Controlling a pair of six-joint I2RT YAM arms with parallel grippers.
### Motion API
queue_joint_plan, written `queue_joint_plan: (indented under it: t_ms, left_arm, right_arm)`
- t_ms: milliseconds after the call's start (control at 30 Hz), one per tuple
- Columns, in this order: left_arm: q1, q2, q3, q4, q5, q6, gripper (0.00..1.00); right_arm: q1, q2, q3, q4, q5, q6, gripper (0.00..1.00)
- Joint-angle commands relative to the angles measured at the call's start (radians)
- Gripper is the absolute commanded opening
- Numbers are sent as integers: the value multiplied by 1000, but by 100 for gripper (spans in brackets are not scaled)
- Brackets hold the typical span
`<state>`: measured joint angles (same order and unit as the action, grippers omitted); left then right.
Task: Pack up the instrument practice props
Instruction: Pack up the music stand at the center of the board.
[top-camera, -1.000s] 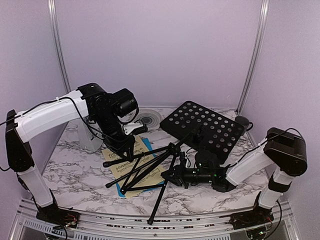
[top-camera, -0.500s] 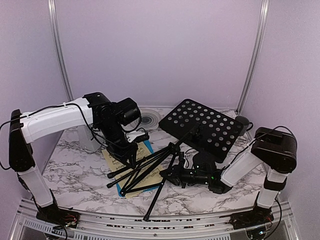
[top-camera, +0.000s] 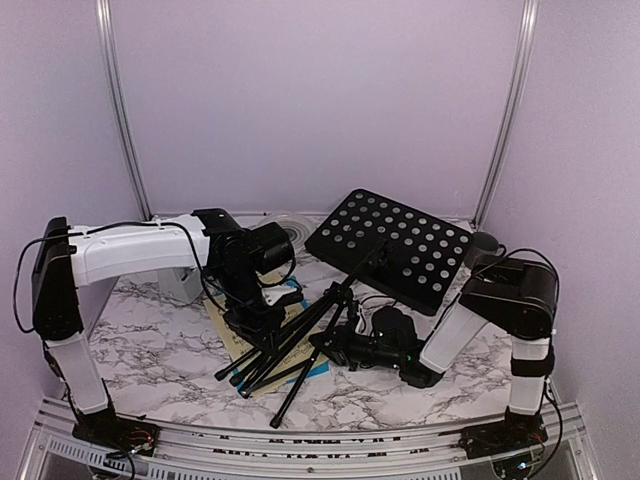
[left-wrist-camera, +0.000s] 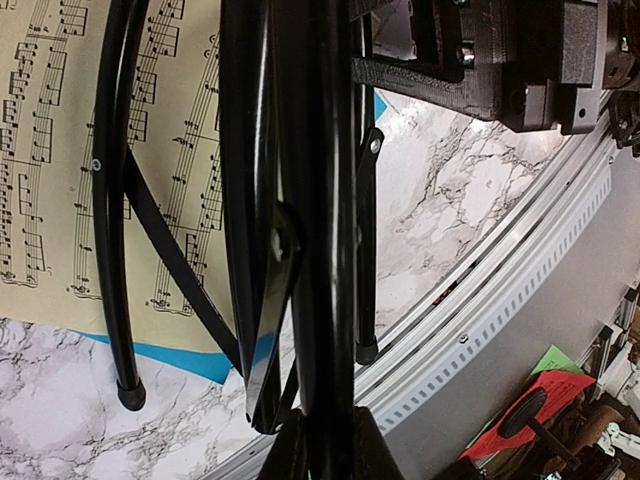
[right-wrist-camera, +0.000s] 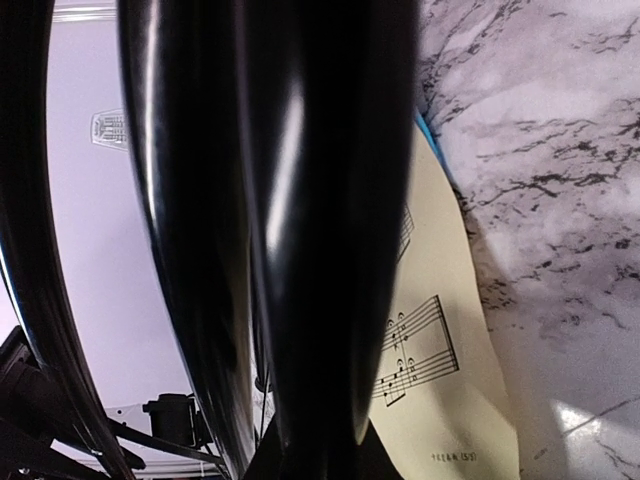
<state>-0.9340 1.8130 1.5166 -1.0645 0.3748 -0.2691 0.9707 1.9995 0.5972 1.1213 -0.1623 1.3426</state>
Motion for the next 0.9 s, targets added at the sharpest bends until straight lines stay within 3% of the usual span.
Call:
queue_joint_plan:
  t_ms: [0,700,867]
  left_arm:
    - [-44,69,-35,128,137,33,0]
    - [-48,226,-38,261,95,68,0]
    - [-47,193,5,184,20,83,0]
  right_arm:
    - [19,6,107,282,-34,-102,1]
    - [33,11,108,294,20,-149,5]
    - [33,-28,64,296,39,-155,18]
